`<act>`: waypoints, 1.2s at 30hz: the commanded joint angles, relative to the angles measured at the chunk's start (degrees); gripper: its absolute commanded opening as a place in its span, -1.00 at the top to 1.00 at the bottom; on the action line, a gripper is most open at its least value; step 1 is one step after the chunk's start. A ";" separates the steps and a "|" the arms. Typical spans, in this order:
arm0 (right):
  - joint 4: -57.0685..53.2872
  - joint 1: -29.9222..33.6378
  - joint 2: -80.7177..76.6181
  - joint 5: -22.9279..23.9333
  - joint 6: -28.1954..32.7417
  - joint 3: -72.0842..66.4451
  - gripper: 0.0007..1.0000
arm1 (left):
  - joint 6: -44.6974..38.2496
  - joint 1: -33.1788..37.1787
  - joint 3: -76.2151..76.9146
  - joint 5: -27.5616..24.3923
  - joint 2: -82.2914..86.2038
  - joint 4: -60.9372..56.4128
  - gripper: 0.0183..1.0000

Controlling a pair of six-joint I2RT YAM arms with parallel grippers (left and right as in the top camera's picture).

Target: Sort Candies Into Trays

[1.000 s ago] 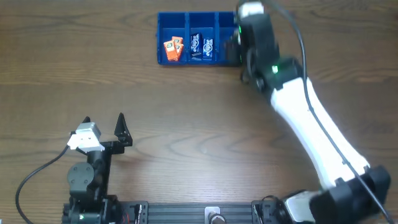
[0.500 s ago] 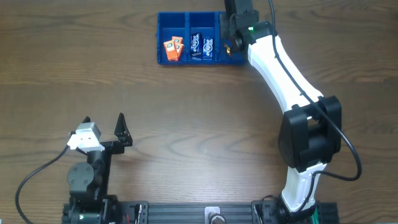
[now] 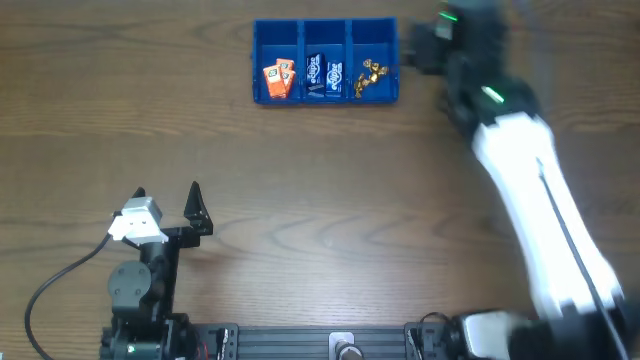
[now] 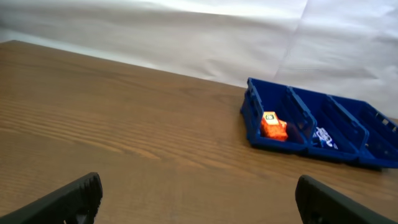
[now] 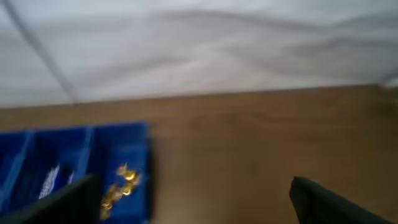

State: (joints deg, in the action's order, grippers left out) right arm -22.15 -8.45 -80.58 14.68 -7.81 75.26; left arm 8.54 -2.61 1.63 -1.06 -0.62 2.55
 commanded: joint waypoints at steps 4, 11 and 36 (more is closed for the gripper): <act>7.26 1.29 44.28 -9.77 5.29 -39.54 -1.00 | -0.83 0.35 -1.33 0.81 0.37 1.95 -1.00; 6.21 2.99 80.63 -10.99 4.85 -62.20 -1.00 | -0.83 0.35 -1.33 0.81 0.37 1.95 -1.00; 17.62 8.90 80.41 -17.35 4.68 -74.82 -1.00 | -0.83 0.35 -1.33 0.81 0.35 1.95 -1.00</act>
State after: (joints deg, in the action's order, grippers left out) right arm -4.47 0.25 -0.62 -2.00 -3.40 0.78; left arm 8.51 -2.61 1.63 -1.04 -0.58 2.57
